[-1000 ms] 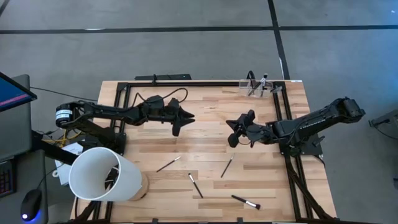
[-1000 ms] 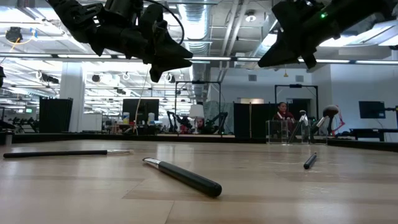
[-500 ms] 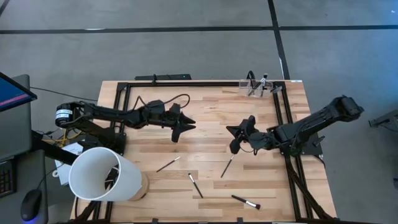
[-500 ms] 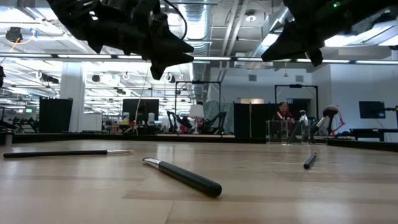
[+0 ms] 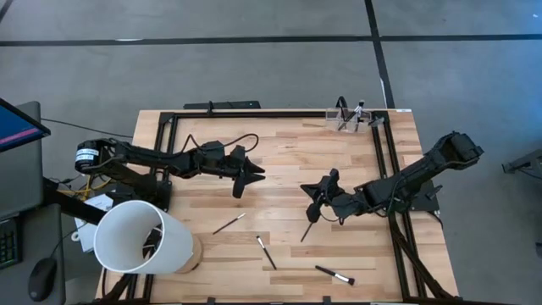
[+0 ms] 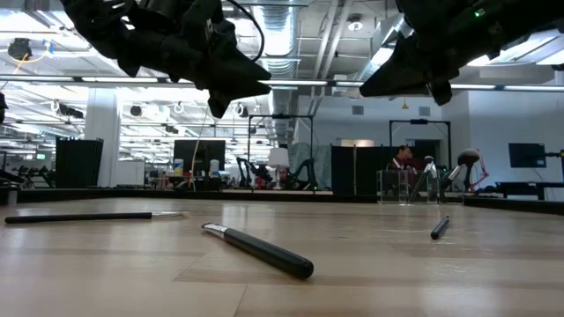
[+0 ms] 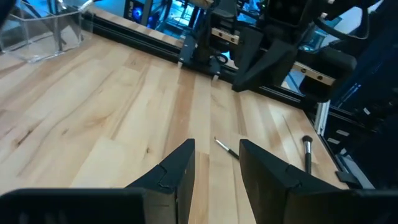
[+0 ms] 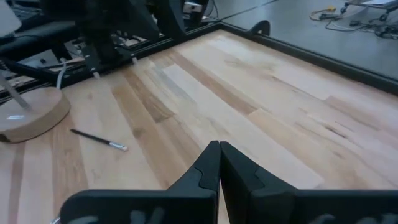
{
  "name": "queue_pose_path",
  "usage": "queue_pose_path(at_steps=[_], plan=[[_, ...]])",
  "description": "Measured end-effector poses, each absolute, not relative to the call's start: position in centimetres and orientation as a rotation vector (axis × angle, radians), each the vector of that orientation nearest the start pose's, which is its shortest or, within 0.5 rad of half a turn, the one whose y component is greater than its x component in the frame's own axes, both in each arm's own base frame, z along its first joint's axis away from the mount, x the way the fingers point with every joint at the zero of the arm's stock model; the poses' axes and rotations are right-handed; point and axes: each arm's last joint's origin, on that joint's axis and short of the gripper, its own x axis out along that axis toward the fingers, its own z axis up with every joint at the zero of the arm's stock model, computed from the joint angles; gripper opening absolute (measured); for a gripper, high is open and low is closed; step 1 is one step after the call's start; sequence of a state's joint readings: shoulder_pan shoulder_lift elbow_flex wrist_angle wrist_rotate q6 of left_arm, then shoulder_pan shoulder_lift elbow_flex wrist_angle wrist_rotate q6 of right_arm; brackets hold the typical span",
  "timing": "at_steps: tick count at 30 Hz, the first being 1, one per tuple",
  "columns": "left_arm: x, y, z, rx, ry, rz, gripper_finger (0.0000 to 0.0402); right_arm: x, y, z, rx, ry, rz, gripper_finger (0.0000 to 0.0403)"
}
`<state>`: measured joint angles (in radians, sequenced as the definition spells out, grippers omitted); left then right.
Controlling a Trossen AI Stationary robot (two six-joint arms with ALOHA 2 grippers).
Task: Put items in baskets/containers
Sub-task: Put the black eyeshadow brush into the middle section of the transparent organizer
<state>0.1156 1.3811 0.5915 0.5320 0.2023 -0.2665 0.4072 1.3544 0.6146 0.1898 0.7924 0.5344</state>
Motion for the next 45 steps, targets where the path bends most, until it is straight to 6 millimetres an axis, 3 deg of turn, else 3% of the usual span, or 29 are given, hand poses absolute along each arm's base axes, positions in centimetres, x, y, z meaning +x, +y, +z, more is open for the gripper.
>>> queue_pose_path(at_steps=[18,36,45], plan=[[27.8,-0.3,20.6,-0.300,0.285,-0.154,0.0122,25.2,8.5,20.1,0.183,0.284,-0.452,0.0000],[27.8,-0.2,20.5,-0.320,0.299,-0.148,0.0122,25.5,8.2,20.5,0.119,0.262,-0.444,0.0000],[27.7,-0.2,20.3,-0.357,0.325,-0.139,0.0122,26.1,6.7,21.2,0.022,0.259,-0.481,0.0000]])
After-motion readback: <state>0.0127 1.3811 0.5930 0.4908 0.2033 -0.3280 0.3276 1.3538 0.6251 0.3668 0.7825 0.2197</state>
